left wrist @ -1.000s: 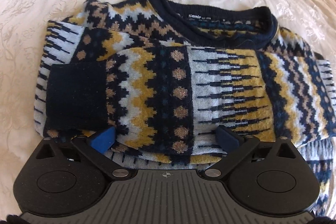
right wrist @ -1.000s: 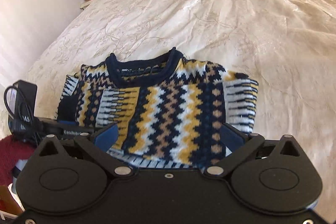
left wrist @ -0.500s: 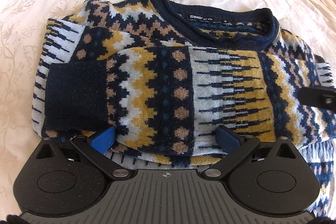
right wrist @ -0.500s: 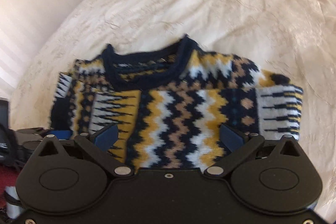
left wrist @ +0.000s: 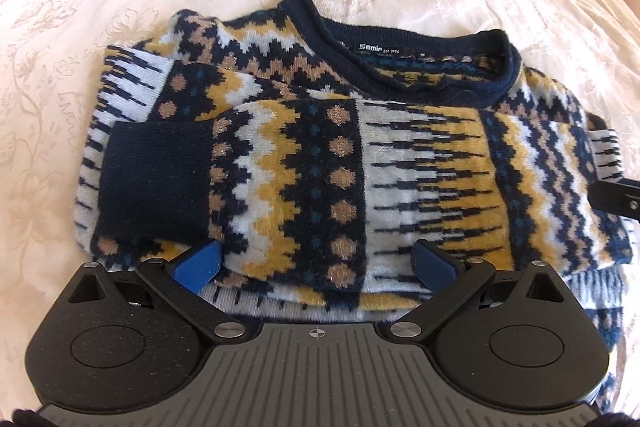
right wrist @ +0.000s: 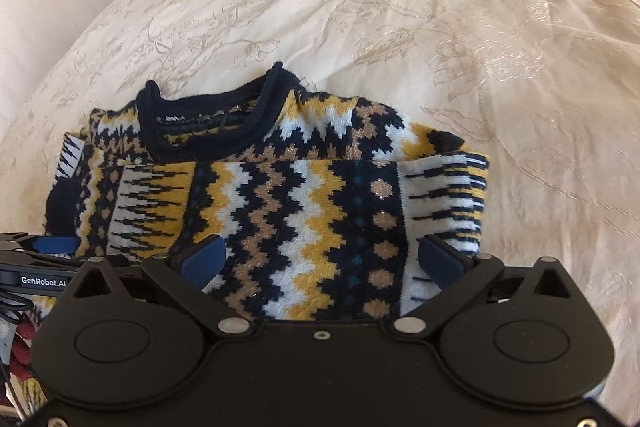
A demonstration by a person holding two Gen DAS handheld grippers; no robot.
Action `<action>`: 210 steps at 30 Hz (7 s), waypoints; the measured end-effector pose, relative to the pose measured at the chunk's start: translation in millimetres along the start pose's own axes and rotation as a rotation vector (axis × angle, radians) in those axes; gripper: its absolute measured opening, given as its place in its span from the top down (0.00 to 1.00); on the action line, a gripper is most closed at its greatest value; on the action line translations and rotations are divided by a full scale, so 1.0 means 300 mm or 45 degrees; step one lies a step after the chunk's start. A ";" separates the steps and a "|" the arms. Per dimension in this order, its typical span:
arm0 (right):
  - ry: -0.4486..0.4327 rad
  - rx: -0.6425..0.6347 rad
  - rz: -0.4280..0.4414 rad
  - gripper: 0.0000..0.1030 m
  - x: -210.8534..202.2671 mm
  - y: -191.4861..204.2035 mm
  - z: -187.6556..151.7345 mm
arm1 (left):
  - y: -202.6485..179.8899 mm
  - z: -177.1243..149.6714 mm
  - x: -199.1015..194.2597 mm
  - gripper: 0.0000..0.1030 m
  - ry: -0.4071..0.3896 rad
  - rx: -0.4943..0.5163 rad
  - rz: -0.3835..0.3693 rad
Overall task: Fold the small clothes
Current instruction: 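Move both open tools along the sweater body to the navy ribbed hem, then grasp the navy ribbed hem with the left tool while the right tool grasps it too, then lift the held hem with both tools and fold it over toward the collar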
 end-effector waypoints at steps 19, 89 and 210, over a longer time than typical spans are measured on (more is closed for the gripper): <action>0.065 0.081 0.107 0.00 -0.249 0.028 -0.267 | -0.057 -0.209 -0.328 0.00 -0.106 -0.096 -0.026; 0.125 0.291 -0.056 0.00 -0.403 0.088 -1.046 | 0.145 -0.949 -0.285 0.01 -0.036 0.082 -0.206; -0.198 0.684 0.179 0.46 0.036 -0.012 0.134 | 0.458 0.201 -0.197 0.76 -0.393 -0.147 -0.114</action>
Point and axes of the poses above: each gripper's, at about its wrist camera, not at the fingertips, and x roughly the way its jaws point, y to its left, z to its top, the point moved 3 cm from there along x, roughly the way its jaws point, and after that the axes turned 14 degrees about x, right-handed, at the moved point
